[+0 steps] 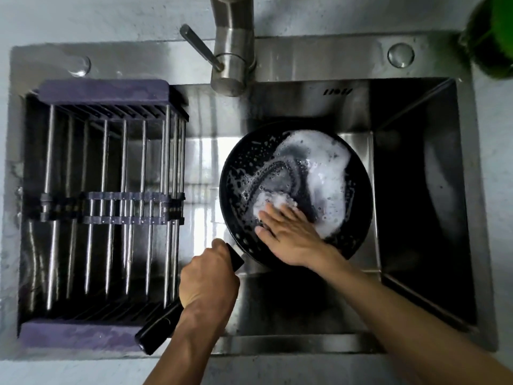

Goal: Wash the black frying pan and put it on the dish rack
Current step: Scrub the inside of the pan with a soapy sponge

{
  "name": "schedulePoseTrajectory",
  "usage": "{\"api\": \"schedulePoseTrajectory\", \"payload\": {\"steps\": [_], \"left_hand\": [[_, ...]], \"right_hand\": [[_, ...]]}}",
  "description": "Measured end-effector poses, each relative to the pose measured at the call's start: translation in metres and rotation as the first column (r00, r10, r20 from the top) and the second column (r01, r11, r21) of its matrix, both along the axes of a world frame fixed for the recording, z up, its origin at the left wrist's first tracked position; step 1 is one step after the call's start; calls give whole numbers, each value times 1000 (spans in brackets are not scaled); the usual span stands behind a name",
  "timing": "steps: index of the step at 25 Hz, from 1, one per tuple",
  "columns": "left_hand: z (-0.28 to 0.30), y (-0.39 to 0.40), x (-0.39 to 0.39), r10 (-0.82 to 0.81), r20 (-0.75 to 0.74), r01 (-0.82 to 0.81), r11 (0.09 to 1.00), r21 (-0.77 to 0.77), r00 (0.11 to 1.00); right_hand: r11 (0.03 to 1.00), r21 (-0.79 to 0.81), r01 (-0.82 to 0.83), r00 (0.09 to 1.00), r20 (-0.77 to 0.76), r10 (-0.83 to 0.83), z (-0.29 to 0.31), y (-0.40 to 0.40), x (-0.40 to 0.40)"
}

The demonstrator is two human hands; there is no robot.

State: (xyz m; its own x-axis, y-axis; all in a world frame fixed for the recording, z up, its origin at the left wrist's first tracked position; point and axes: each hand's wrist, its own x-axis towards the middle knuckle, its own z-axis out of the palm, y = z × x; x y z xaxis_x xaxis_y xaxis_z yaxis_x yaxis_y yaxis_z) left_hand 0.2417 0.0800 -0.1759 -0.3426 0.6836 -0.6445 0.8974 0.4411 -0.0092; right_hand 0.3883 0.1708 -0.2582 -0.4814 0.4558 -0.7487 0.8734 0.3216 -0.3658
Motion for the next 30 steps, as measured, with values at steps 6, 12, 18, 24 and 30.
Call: {"api": "schedulePoseTrajectory", "payload": {"steps": [6,12,18,24,30], "left_hand": [[-1,0,0,-1,-12,1,1000,6,1000],[-5,0,-1,-9,-8,9,1000,-8,1000],[-3,-1,1,3,-23,-3,1000,-15,1000],[-4,0,0,35,-25,-35,999,2,999],[-6,-2,0,7,-42,-7,1000,7,999]], "right_hand": [[996,89,18,970,239,-38,-3,25,48],[979,171,-107,984,-122,128,-18,84,-18],[857,315,-408,866,431,254,2,83,85],[951,107,-290,912,333,240,33,14,105],[975,80,-208,963,194,189,42,-10,103]]}}
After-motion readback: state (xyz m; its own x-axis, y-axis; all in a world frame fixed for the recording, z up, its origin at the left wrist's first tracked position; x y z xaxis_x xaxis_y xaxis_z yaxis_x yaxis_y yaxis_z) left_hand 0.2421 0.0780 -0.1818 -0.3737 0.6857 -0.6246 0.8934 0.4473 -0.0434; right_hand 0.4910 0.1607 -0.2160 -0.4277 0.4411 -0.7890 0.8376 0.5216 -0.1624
